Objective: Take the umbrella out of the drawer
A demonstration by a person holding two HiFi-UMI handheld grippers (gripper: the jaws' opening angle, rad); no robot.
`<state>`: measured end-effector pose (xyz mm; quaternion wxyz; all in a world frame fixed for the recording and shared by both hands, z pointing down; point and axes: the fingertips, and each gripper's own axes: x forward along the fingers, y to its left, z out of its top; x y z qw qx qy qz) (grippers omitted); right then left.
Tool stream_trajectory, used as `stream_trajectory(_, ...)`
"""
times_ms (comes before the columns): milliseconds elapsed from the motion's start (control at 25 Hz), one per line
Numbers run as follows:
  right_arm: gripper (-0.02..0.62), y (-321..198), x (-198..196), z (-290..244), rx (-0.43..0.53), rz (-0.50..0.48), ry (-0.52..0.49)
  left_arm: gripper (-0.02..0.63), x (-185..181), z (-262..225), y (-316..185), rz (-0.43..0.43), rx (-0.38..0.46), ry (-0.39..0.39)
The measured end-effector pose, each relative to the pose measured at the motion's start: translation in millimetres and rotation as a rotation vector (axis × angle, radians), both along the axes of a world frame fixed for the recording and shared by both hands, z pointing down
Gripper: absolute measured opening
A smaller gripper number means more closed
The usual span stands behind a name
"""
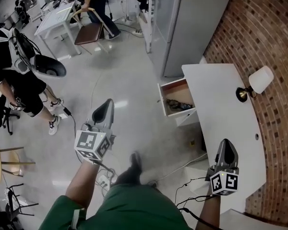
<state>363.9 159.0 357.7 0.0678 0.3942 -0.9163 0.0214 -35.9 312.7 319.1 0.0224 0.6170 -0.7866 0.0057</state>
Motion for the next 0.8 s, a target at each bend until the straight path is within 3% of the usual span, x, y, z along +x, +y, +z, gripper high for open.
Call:
stream_trajectory(360, -0.003, -45, -124, -23, 0.036, -0.058, 0.057, 0.000, -100, -3, -59, 0.048, 0.016, 0.004)
stream_trajectory(600, -0.002, -68, -170, 0, 0.019, -0.042, 0.079, 0.000, -153, 13, -73, 0.041, 0.006, 0.086)
stream_trajectory(800, -0.002, -87, -200, 13, -0.011, -0.052, 0.094, 0.001, -174, 25, -84, 0.036, -0.006, 0.095)
